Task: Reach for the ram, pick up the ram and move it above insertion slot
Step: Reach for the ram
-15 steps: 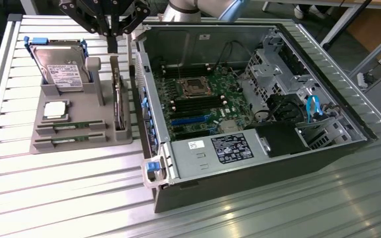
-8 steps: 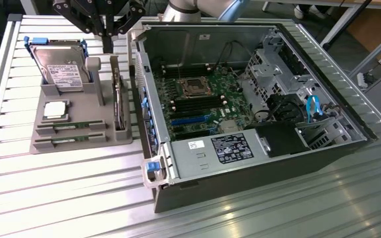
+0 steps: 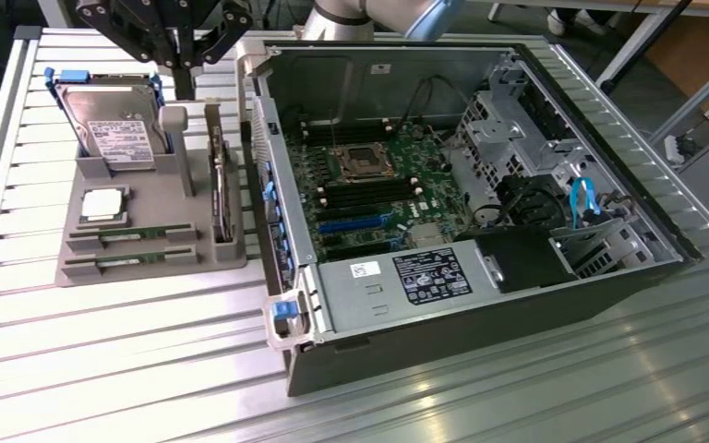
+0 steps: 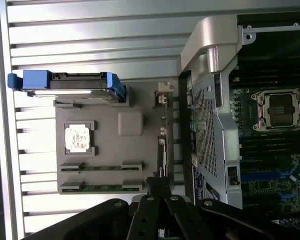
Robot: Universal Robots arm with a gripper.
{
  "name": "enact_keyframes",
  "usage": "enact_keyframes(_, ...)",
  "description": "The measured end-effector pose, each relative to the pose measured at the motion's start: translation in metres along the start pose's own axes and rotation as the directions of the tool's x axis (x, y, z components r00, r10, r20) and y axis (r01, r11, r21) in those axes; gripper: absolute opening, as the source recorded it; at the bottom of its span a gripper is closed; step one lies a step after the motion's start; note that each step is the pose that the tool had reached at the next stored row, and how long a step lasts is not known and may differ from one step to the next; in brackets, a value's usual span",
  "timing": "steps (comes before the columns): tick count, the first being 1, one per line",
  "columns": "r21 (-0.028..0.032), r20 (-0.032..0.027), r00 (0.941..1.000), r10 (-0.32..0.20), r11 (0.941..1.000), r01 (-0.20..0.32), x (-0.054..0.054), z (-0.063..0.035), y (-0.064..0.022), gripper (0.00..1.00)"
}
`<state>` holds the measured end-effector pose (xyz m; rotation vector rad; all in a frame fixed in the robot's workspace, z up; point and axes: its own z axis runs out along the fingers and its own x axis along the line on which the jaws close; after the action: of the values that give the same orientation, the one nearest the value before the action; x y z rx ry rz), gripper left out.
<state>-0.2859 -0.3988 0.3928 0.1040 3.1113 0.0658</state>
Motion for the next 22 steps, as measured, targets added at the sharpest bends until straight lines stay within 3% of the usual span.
enact_keyframes(22,0.0001,0.0,1.0,0.0,1.0,0.0,0.025,-0.0008,-0.0017,0.1)
